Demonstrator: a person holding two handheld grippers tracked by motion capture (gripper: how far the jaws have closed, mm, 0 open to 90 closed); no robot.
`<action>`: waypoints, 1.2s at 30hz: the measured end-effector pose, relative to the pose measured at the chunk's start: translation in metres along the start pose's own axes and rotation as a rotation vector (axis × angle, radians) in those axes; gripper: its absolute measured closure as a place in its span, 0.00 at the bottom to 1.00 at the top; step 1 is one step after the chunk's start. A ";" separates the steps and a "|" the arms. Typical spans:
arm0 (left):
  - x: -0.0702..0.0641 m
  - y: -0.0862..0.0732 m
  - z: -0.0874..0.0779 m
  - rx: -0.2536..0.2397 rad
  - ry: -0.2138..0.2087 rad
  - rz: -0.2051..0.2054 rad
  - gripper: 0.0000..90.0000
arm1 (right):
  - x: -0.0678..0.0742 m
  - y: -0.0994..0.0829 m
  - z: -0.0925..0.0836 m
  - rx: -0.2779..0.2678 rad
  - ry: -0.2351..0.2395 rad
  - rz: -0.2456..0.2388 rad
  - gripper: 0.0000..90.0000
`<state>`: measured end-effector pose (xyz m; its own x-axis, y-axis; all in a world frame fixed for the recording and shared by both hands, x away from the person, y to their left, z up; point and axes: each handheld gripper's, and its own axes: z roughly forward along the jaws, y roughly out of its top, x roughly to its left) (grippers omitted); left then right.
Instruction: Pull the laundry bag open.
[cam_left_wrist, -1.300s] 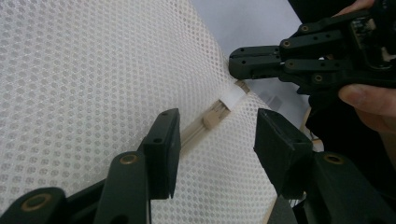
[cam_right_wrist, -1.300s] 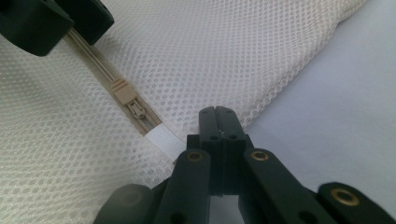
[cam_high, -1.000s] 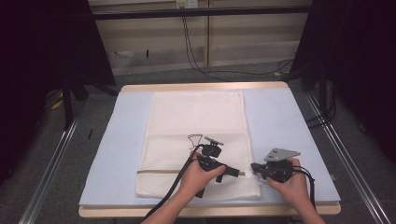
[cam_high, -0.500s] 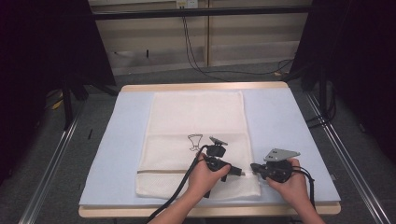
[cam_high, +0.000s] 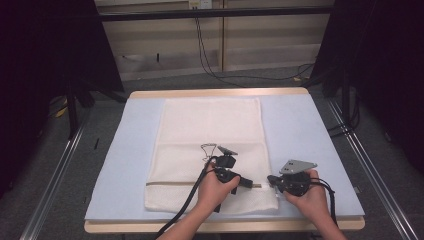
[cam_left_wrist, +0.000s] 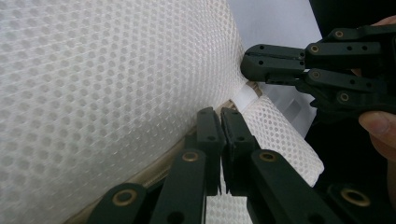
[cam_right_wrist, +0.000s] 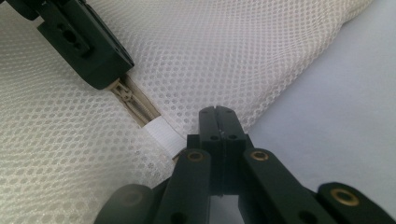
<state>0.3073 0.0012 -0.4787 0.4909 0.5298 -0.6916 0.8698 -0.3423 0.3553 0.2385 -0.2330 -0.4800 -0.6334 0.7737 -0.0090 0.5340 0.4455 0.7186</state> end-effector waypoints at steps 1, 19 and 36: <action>0.001 0.000 -0.001 0.002 0.005 0.009 0.97 | 0.000 0.000 0.000 -0.004 0.001 0.000 1.00; 0.008 -0.002 -0.019 0.003 0.024 0.034 0.97 | 0.000 -0.002 0.000 -0.013 -0.001 -0.016 1.00; 0.012 -0.005 -0.028 -0.001 0.013 0.022 0.97 | 0.001 -0.002 0.000 -0.016 -0.003 -0.039 1.00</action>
<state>0.3103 0.0312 -0.4711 0.5109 0.5320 -0.6753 0.8587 -0.3531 0.3715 0.2365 -0.2334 -0.4816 -0.6520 0.7571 -0.0397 0.4994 0.4683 0.7289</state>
